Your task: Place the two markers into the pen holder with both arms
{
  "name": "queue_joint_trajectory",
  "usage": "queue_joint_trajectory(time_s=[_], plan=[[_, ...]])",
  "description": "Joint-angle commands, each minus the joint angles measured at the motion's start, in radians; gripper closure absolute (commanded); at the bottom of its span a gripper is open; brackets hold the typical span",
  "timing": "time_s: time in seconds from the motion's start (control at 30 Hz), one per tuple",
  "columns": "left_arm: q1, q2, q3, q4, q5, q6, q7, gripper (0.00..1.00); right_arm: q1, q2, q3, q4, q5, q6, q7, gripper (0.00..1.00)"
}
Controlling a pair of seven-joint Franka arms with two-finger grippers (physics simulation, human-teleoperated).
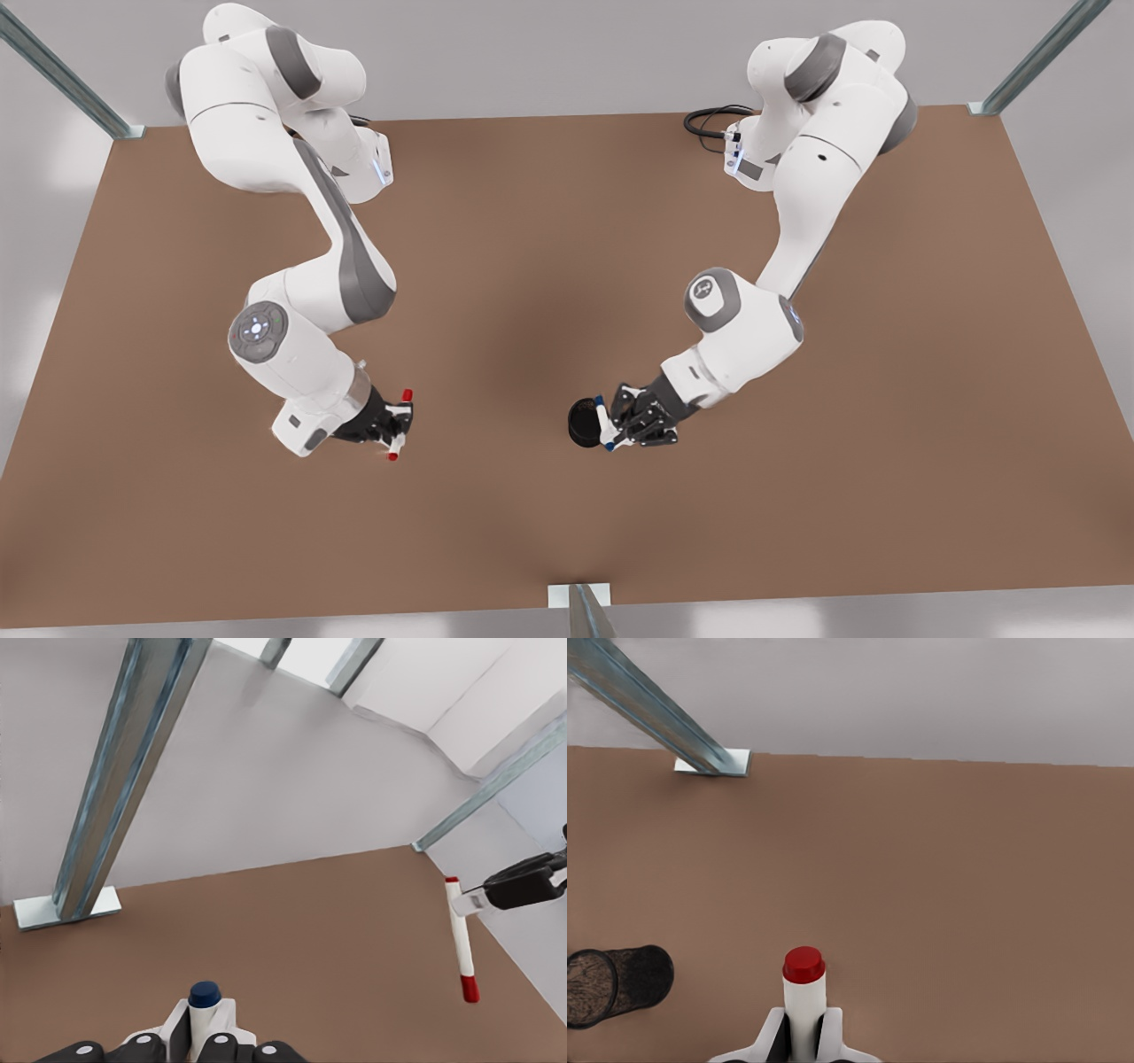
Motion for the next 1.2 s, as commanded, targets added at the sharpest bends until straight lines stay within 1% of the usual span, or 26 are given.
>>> queue_joint_trajectory(time_s=[0.0,0.07,0.2,0.23,0.27,0.3,0.4,0.47,0.5,0.53,0.57,0.6,0.7,0.73,0.8,0.83,0.87,0.9,0.93,0.97,1.0,1.03,1.07,1.1,1.13,1.17], plan=[[-0.001,0.028,-0.021,-0.018,-0.026,0.255,0.909,0.79,0.021,0.000,0.001,0.008,-0.006,0.042,0.029,0.73],[-0.027,0.080,-0.042,-0.020,-0.018,0.358,0.926,0.79,0.057,0.003,0.001,0.019,-0.006,0.108,0.046,0.73],[-0.030,0.093,-0.042,-0.053,-0.018,0.395,0.970,0.79,0.090,0.008,-0.001,0.024,-0.006,0.168,0.078,0.73],[-0.027,0.091,-0.049,-0.084,-0.018,0.398,0.970,0.79,0.100,0.011,-0.001,0.024,-0.006,0.199,0.077,0.73],[-0.007,0.088,-0.095,-0.145,-0.018,0.459,0.967,0.79,0.113,0.015,-0.002,0.024,-0.006,0.225,0.078,0.73],[-0.005,0.088,-0.110,-0.168,-0.021,0.481,0.967,0.79,0.118,0.026,-0.002,0.040,-0.006,0.243,0.077,0.73],[-0.005,0.088,-0.121,-0.190,-0.027,0.486,0.964,0.79,0.150,0.057,-0.004,0.063,-0.006,0.306,0.078,0.73],[-0.009,0.093,-0.121,-0.191,-0.027,0.486,0.964,0.79,0.172,0.083,-0.011,0.094,-0.006,0.306,0.078,0.73],[-0.013,0.094,-0.122,-0.188,-0.027,0.486,0.961,0.72,0.176,0.087,-0.014,0.094,-0.006,0.322,0.081,0.73],[-0.025,0.094,-0.124,-0.188,-0.029,0.486,0.932,0.20,0.178,0.090,-0.014,0.094,-0.006,0.326,0.081,0.73],[-0.032,0.099,-0.124,-0.187,-0.031,0.486,0.923,0.05,0.178,0.093,-0.014,0.094,-0.006,0.328,0.081,0.73],[-0.032,0.102,-0.124,-0.187,-0.031,0.486,0.921,0.01,0.178,0.095,-0.013,0.094,-0.006,0.329,0.081,0.73],[-0.021,0.096,-0.125,-0.188,-0.029,0.484,0.904,0.00,0.178,0.097,-0.013,0.093,-0.006,0.338,0.081,0.73],[0.021,0.082,-0.136,-0.190,-0.031,0.446,0.895,0.00,0.178,0.098,-0.011,0.093,-0.005,0.340,0.081,0.73],[0.218,0.015,-0.133,-0.181,-0.018,0.079,0.878,0.00,0.187,0.103,-0.004,0.093,-0.005,0.377,0.093,0.73],[0.252,-0.048,-0.053,-0.182,0.018,-0.076,0.855,0.00,0.207,0.107,-0.004,0.093,-0.005,0.412,0.120,0.73],[0.257,-0.087,0.045,-0.136,0.104,-0.273,0.696,0.00,0.212,0.109,-0.004,0.090,0.000,0.463,0.126,0.73],[0.260,-0.117,0.122,-0.061,0.256,-0.470,0.518,0.00,0.227,0.109,-0.004,0.083,0.001,0.504,0.138,0.73],[0.260,-0.154,0.170,-0.059,0.307,-0.552,0.447,0.00,0.254,0.107,-0.004,0.077,-0.002,0.532,0.184,0.73],[0.258,-0.217,0.290,-0.059,0.321,-0.734,0.332,0.00,0.287,0.110,-0.007,0.067,-0.031,0.604,0.201,0.73],[0.254,-0.232,0.376,-0.058,0.374,-0.852,0.196,0.00,0.307,0.126,-0.013,0.064,-0.049,0.660,0.204,0.73],[0.237,-0.252,0.381,0.022,0.567,-1.029,0.060,0.00,0.330,0.130,-0.018,0.065,-0.058,0.705,0.206,0.73],[0.238,-0.268,0.382,0.075,0.640,-1.181,-0.163,0.00,0.345,0.149,-0.021,0.067,-0.068,0.771,0.204,0.73],[0.235,-0.298,0.382,0.077,0.652,-1.237,-0.310,0.00,0.351,0.170,-0.025,0.068,-0.107,0.814,0.204,0.73],[0.237,-0.329,0.384,0.077,0.667,-1.239,-0.375,0.00,0.359,0.187,-0.027,0.070,-0.111,0.852,0.206,0.73],[0.235,-0.373,0.382,0.077,0.704,-1.271,-0.415,0.00,0.394,0.205,-0.063,0.070,-0.117,0.897,0.206,0.73]])
